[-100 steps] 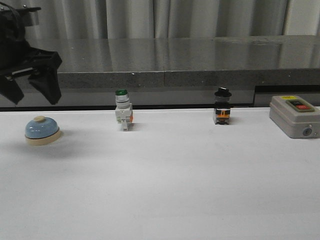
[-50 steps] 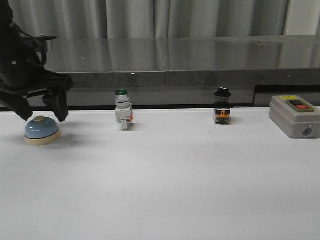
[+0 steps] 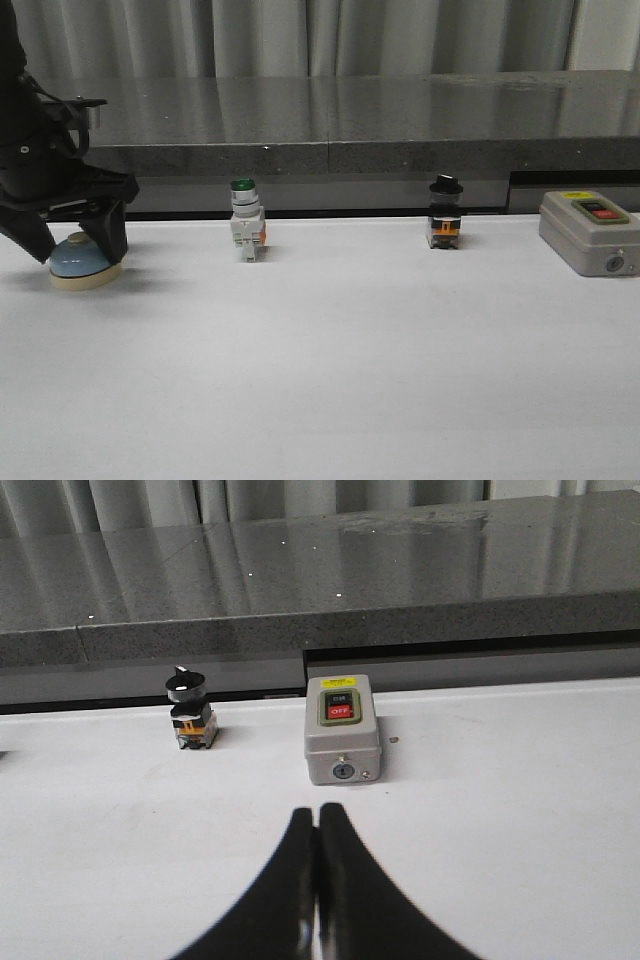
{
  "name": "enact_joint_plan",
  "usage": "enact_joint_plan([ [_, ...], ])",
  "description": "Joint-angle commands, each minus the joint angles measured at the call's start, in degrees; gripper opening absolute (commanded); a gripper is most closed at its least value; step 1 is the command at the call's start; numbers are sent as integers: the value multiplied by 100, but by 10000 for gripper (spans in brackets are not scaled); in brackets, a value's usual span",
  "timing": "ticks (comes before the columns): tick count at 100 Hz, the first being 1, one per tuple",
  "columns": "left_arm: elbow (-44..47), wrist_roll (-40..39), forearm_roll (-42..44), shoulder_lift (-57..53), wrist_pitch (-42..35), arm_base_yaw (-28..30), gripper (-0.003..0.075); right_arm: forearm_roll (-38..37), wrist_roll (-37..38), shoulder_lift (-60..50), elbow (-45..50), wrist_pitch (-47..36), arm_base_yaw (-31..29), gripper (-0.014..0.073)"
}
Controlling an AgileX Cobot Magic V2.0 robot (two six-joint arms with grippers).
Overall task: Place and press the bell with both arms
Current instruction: 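Close the left gripper around the bell's base, then carry the bell with the left gripper toward the table center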
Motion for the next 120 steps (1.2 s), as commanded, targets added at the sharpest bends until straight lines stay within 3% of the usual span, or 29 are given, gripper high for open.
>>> enact_joint_plan([
  [1, -178, -69, -24, -269, -111, 12, 545, 1, -19, -39, -6, -446, -31, -69],
  [15, -178, -69, -24, -269, -45, 12, 494, 1, -19, -39, -6, -446, -31, -69],
  [37, -178, -69, -24, -269, -71, 12, 314, 1, -19, -39, -6, -446, -31, -69],
  [44, -178, -69, -24, -269, -92, 12, 288, 1, -19, -39, -6, -446, -31, -69],
  [83, -250, 9, -24, -608, 226, -169, 284, 1, -19, -39, -6, -446, -31, -69],
  [120, -250, 53, -48, -741, 443, -1356, 284, 1, -19, -39, -6, -446, -31, -69],
])
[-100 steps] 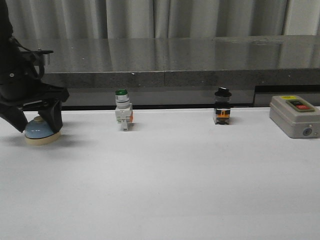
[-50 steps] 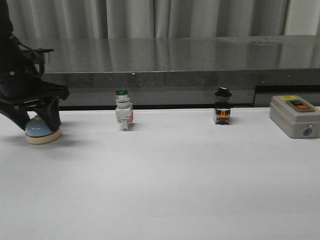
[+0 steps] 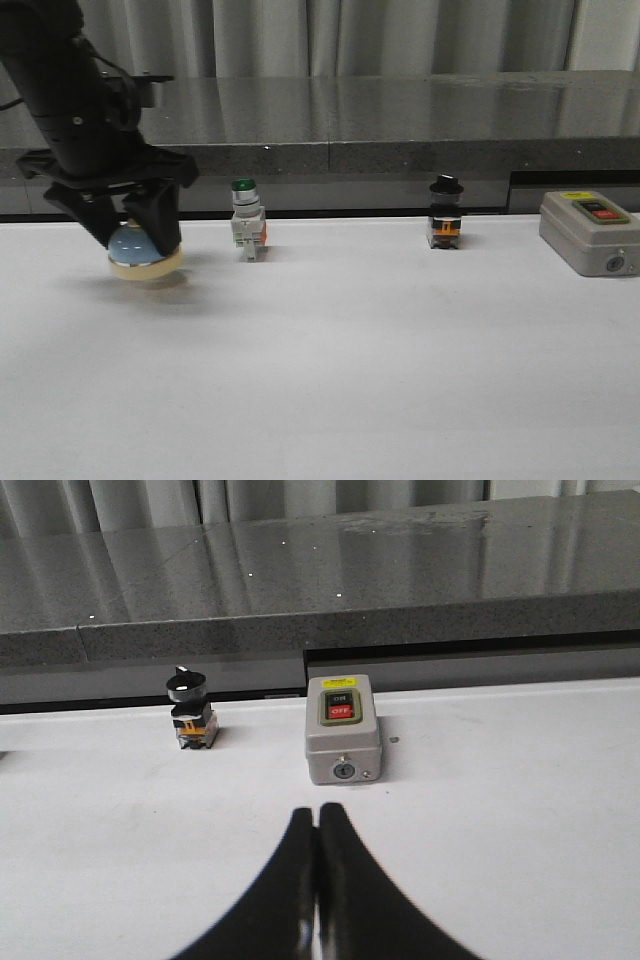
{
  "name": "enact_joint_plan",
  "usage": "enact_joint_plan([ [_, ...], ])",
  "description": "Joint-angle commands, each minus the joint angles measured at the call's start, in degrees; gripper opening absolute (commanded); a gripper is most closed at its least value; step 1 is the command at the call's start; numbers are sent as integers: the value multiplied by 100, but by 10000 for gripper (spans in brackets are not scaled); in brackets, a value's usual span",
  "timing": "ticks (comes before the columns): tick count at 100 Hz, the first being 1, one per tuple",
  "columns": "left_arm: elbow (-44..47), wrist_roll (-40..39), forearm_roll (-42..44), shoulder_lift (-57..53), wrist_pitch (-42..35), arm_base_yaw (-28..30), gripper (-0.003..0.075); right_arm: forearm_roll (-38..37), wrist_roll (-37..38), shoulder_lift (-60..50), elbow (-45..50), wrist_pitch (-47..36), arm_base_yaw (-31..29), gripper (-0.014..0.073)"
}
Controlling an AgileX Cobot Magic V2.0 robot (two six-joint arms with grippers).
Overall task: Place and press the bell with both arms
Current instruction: 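Carry the bell with the left gripper toward the table center, then set the bell down, open the left gripper and lift away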
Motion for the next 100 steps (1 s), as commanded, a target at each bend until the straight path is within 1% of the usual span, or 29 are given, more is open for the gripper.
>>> enact_joint_plan([
  [1, -176, 7, -84, -373, -112, -357, 284, 1, -19, -39, -6, -446, -31, -69],
  [22, -176, 7, -84, -360, -185, -1216, 284, 1, -19, -39, -6, -446, -31, -69],
  [43, -176, 7, -84, -190, -220, -1725, 284, 1, -19, -39, -6, -446, -31, -69],
  [55, -176, 32, -84, -180, -300, -1831, 288, 1, -19, -39, -6, -446, -31, -69],
  [60, -176, 163, -198, -180, -322, -1831, 307, 1, -19, -39, -6, -446, -31, -69],
  [65, -176, 236, -307, -180, -322, -1831, 353, 1, -19, -39, -6, -446, -31, -69],
  [73, -176, 238, -328, -180, -322, -1818, 449, 1, -19, -39, -6, -446, -31, -69],
  [78, -176, 238, -328, -180, -322, -1818, 493, 1, -19, -39, -6, -446, -31, -69],
  [90, -176, 238, -328, -180, -322, -1818, 487, 1, -19, -39, -6, -446, -31, -69],
  [100, -176, 238, -328, -225, -322, -1818, 451, 1, -19, -39, -6, -446, -31, -69],
])
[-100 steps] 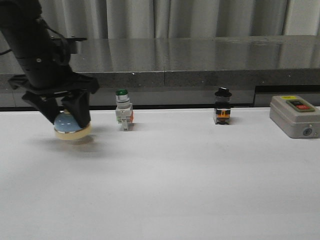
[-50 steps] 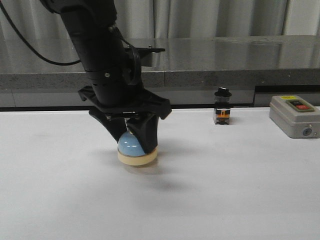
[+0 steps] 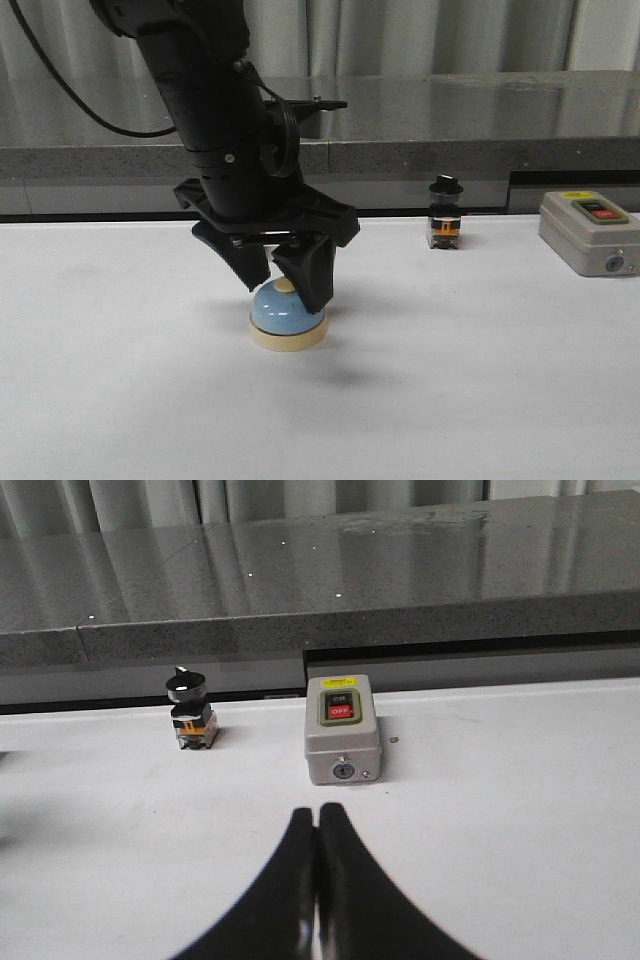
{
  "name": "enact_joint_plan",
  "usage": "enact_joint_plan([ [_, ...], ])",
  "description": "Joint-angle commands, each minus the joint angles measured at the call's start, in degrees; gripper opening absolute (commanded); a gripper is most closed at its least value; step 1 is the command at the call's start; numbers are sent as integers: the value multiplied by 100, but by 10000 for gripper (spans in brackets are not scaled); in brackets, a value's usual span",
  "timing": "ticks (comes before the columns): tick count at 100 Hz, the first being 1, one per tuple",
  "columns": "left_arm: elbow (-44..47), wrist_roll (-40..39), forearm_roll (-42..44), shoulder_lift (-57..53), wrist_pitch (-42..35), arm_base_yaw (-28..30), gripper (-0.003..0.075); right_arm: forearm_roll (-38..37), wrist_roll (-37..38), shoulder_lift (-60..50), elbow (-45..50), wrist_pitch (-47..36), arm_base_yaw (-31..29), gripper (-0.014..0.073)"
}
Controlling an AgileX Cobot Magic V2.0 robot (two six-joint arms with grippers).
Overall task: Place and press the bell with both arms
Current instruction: 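Set the bell down, open the left gripper and lift away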
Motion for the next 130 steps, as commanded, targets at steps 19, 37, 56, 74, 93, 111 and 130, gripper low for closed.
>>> enact_joint_plan([
  [19, -176, 14, -100, -643, -251, -29, 356, 1, -19, -39, -6, -446, -31, -69],
  [37, -176, -6, -100, -1237, -387, 108, 70, 1, -19, -39, -6, -446, -31, -69],
  [56, -152, -20, -100, -1918, -387, 575, -19, 1, -19, -39, -6, -446, -31, -69],
  [74, 81, -33, -100, -2576, -511, 1332, -19, 1, -19, -39, -6, -446, -31, -69],
  [93, 726, -133, -100, -3359, -773, 2264, -19, 1, -19, -39, -6, -446, -31, -69],
  [111, 1453, -133, -100, -4114, -1071, 2992, -19, 1, -19, -39, -6, -446, -31, -69],
  [130, 2191, -133, -99, -4992, -1193, 3725, -19, 1, -19, -39, -6, -446, -31, -69],
])
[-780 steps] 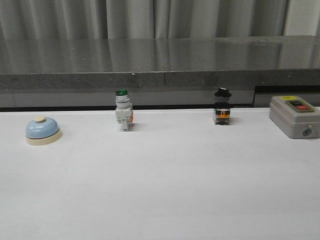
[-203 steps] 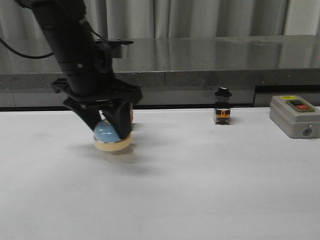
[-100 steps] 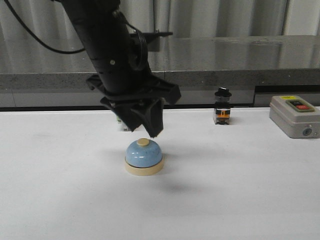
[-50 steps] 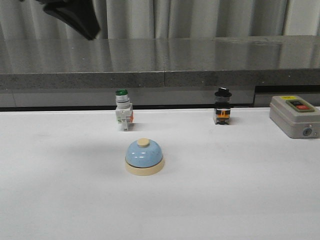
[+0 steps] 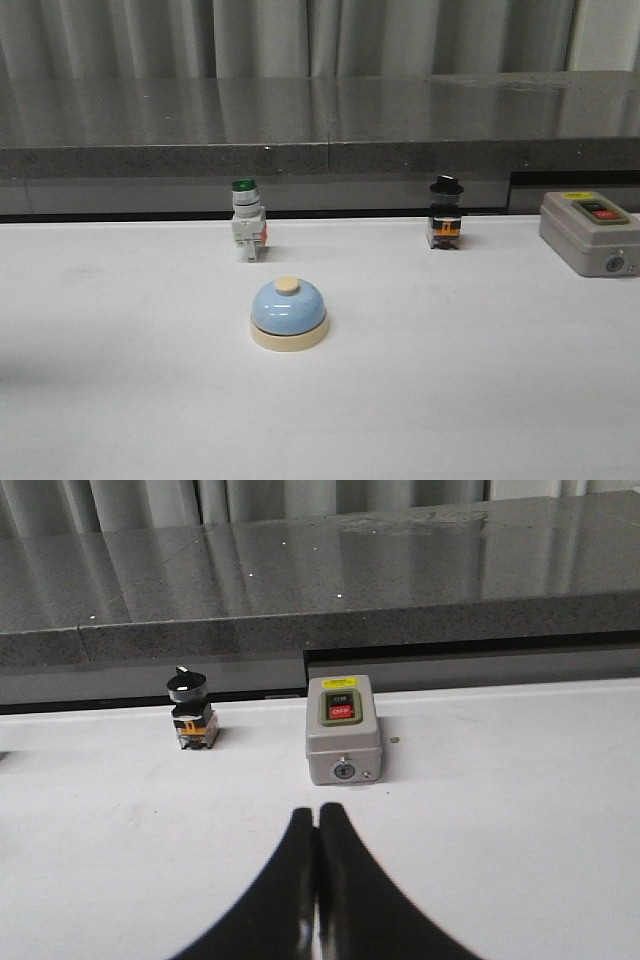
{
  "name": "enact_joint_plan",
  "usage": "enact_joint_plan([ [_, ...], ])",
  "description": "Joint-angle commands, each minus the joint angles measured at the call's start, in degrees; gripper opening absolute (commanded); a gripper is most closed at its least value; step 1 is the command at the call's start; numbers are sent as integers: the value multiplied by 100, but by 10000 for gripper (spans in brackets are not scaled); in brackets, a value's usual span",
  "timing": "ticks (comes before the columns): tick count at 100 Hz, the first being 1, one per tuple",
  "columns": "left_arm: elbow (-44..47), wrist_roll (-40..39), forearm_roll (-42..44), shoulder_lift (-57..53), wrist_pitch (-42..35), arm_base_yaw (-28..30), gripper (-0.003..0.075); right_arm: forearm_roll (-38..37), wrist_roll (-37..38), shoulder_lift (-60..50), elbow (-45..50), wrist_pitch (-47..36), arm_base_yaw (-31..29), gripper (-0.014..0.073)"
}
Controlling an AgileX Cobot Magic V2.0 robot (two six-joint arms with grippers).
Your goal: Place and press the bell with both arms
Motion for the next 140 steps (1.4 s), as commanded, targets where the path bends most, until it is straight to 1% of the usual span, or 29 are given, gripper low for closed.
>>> enact_joint_plan([
  [1, 164, -48, -83, -535, -453, 295, -19, 1, -19, -39, -6, -446, -31, -69],
  [13, 727, -48, -83, -1192, -693, 533, -19, 1, -19, -39, -6, -446, -31, -69],
  [31, 1564, -48, -83, -2188, -1068, 513, -19, 1, -19, -39, -6, -446, -31, -69],
  [40, 1920, -48, -83, -2678, -1124, 513, -19, 1, -19, -39, -6, -446, -31, -69],
  [71, 2881, -48, -212, -4496, -1138, 513, -19, 1, -19, -39, -6, -446, -31, -69],
  [93, 3541, -38, -212, -5877, -1432, 513, -19, 1, -19, -39, -6, -446, -31, -69],
  [101, 3783, 113, -212, -6399, -1564, 513, -19, 1, -19, -39, -6, -446, -31, -69],
  [113, 4079, 114, -212, -7216, -1563, 513, -19, 1, -19, -39, -6, -446, -31, -69],
  [119, 4149, 114, -329, -7147, -1467, 508, -19, 1, -19, -39, -6, -451, -31, -69],
  [126, 4259, 114, -342, -7082, -1532, 508, -19, 1, -19, -55, -6, -451, -31, -69],
  [140, 4638, 114, -342, -7105, -2198, 508, -19, 1, -19, -55, -6, -451, -31, -69],
])
